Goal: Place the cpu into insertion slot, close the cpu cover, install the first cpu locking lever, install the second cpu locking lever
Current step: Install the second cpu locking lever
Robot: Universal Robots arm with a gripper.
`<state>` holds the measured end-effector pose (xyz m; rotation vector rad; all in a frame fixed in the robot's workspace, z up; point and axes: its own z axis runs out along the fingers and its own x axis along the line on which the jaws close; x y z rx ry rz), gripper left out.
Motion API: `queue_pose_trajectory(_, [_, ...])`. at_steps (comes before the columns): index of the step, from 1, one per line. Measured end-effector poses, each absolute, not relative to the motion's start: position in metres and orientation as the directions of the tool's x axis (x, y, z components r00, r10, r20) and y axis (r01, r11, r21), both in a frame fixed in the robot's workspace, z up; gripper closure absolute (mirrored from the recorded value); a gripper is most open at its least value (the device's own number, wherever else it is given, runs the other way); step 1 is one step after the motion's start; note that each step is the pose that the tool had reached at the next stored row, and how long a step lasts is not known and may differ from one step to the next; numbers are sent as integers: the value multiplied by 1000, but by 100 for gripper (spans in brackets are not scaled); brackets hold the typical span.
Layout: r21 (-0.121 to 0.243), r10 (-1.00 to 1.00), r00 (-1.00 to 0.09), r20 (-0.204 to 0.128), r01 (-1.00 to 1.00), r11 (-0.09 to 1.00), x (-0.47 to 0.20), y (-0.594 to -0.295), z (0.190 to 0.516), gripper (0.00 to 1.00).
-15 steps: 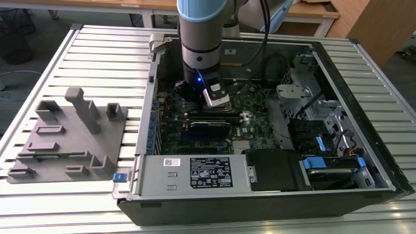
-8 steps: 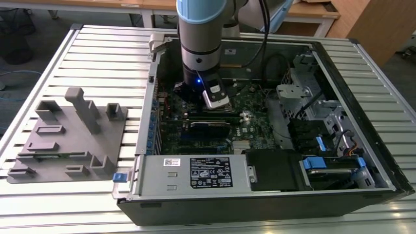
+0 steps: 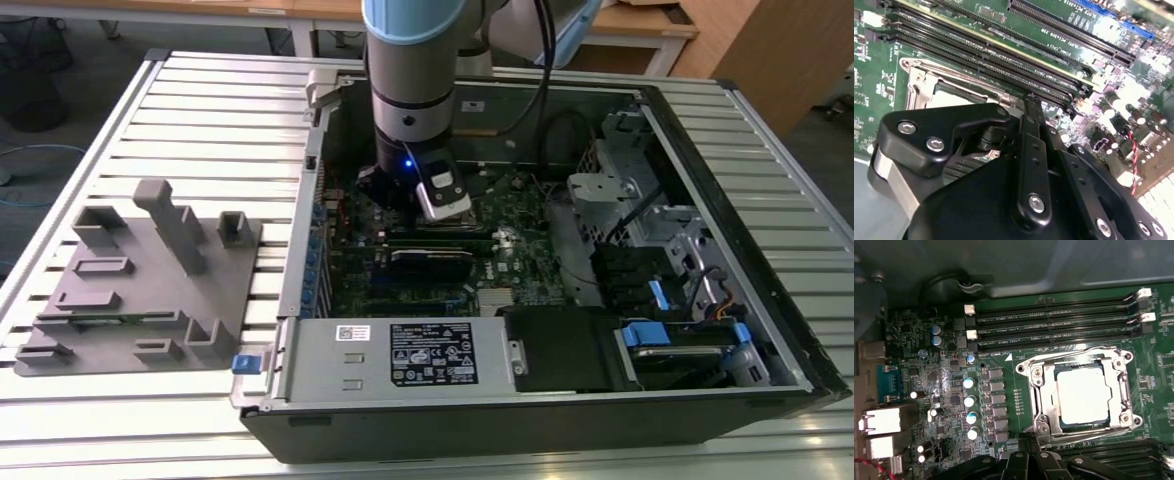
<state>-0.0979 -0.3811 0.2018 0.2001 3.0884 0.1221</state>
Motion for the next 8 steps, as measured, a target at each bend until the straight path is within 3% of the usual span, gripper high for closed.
queue_pose_trajectory(8, [82, 130, -991, -39, 127, 989, -98, -381, 228, 89])
